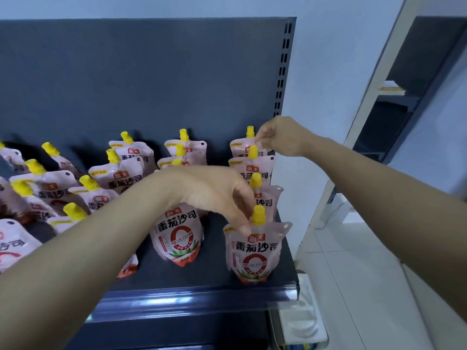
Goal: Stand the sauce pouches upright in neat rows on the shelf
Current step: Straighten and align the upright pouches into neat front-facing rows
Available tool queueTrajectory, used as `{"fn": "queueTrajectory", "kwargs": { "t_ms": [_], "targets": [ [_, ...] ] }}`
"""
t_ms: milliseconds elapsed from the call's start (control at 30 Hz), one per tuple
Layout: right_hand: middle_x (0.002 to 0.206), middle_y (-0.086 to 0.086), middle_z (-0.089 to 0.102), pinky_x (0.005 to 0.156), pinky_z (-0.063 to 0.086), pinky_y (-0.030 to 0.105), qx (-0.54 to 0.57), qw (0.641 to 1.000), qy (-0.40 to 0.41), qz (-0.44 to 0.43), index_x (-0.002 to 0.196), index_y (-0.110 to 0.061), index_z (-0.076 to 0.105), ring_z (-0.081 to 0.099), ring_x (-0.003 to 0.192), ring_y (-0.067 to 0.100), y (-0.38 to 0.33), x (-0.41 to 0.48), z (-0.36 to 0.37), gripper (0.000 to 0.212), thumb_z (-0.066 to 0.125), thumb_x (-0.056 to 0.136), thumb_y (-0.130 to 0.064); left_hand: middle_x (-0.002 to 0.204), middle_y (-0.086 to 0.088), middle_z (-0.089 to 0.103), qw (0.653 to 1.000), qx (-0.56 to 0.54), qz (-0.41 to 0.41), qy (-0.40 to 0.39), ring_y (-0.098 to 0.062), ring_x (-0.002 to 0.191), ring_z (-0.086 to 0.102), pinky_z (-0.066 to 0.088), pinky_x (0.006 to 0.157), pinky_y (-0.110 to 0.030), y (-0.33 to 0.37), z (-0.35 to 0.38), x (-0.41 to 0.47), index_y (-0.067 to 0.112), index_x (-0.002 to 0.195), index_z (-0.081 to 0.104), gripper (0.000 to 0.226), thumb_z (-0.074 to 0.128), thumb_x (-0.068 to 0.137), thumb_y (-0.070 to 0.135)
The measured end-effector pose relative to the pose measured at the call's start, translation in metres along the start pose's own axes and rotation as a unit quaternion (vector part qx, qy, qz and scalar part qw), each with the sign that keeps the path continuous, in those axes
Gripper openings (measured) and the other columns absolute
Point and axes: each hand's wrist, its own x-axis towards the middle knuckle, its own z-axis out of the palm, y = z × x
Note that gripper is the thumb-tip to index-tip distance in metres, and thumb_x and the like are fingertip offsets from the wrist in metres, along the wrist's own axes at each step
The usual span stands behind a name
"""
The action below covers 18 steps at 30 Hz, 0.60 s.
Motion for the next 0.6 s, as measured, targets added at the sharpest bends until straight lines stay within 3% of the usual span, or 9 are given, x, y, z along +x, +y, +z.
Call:
{"fn": "queueTrajectory", "kwargs": {
  "t_ms": [133,233,300,367,500,533,600],
  "targets": [
    [0.083,0.011,0.072,0.064,0.042,0.022,0.019,0.999,0.034,0.015,0.083,-0.005,0.072,0.056,0.072,0.015,-0.002,-0.014,0.000,0.021,0.056,0.090,-0.017,0.075,0.005,0.068,0.994,0.105,-0.005,0.038,-0.008,0.068,0.058,0.047,0.063,-0.024,-0.006,0.023,0.010,0.016,0.086,0.071,0.015,0.070,0.077,0.029],
    [0.058,-0.006,0.067,0.060,0.048,0.017,0.080,0.996,-0.020,0.034,0.063,-0.017,0.068,0.059,0.059,0.007,-0.006,-0.029,-0.002,0.029,0.063,0.086,-0.034,0.060,0.002,0.050,0.993,0.108,-0.003,0.053,-0.010,0.056,0.045,0.037,0.055,-0.025,-0.008,0.032,0.013,0.008,0.069,0.066,0.020,0.067,0.080,0.025],
    [0.064,-0.011,0.070,0.061,0.049,0.010,0.085,0.987,-0.124,0.050,0.076,-0.018,0.074,0.063,0.063,-0.002,-0.013,-0.039,-0.002,0.031,0.066,0.079,-0.048,0.052,0.008,0.043,0.993,0.093,-0.007,0.075,-0.007,0.050,0.039,0.034,0.052,-0.020,-0.010,0.035,0.012,0.012,0.058,0.060,0.026,0.068,0.080,0.024],
    [0.082,-0.006,0.073,0.069,0.050,0.017,0.097,0.974,-0.197,0.063,0.096,-0.016,0.075,0.067,0.078,0.004,-0.015,-0.044,-0.002,0.038,0.067,0.078,-0.048,0.044,0.009,0.040,0.992,0.080,-0.008,0.095,-0.005,0.044,0.037,0.030,0.044,-0.012,-0.010,0.038,0.012,0.015,0.050,0.056,0.033,0.069,0.080,0.023],
    [0.099,0.006,0.072,0.078,0.055,0.026,0.094,0.973,-0.207,0.039,0.101,-0.013,0.074,0.065,0.088,0.012,-0.018,-0.049,-0.001,0.040,0.065,0.082,-0.046,0.053,0.001,0.041,0.989,0.074,-0.013,0.125,-0.007,0.047,0.034,0.028,0.042,-0.014,-0.008,0.043,0.010,0.001,0.063,0.063,0.027,0.069,0.079,0.022],
    [0.097,0.008,0.069,0.081,0.054,0.030,0.077,0.974,-0.211,0.037,0.100,-0.010,0.073,0.063,0.088,0.016,-0.018,-0.050,0.000,0.040,0.066,0.081,-0.044,0.053,0.001,0.041,0.989,0.068,-0.014,0.132,-0.007,0.046,0.034,0.028,0.042,-0.013,-0.007,0.045,0.010,0.000,0.063,0.062,0.027,0.070,0.079,0.021],
    [0.083,0.007,0.061,0.073,0.050,0.028,0.039,0.973,-0.227,0.023,0.092,-0.004,0.072,0.055,0.080,0.017,-0.016,-0.054,0.003,0.034,0.069,0.081,-0.036,0.052,0.002,0.040,0.988,0.055,-0.016,0.145,-0.007,0.045,0.034,0.029,0.041,-0.011,-0.004,0.048,0.010,-0.001,0.062,0.062,0.028,0.070,0.078,0.019]
  ]
}}
